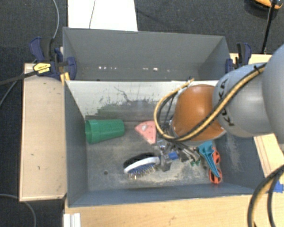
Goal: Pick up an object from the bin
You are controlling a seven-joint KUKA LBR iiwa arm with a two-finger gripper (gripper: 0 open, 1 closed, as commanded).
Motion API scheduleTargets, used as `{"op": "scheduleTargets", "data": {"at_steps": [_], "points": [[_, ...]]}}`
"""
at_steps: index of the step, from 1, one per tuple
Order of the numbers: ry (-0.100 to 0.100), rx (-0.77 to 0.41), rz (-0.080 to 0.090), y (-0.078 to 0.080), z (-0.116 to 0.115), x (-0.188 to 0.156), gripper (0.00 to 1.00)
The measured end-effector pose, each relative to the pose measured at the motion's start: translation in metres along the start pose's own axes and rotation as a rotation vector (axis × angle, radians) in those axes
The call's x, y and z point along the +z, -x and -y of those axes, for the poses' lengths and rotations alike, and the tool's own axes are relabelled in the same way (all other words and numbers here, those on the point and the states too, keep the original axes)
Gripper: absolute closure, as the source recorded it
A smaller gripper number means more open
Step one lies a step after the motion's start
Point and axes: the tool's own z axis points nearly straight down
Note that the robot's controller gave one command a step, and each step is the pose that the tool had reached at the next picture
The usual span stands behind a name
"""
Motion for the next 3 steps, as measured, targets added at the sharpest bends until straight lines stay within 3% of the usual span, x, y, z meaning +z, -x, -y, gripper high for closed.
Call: {"op": "scheduleTargets", "data": {"at_steps": [1,2,3], "points": [[0.002,-0.017,-0.007,-0.002,0.001,-0.046,1.00],[0.000,-0.020,0.001,0.001,0.002,-0.066,1.00],[-0.001,0.026,0.008,0.006,0.022,-0.045,1.00]]}}
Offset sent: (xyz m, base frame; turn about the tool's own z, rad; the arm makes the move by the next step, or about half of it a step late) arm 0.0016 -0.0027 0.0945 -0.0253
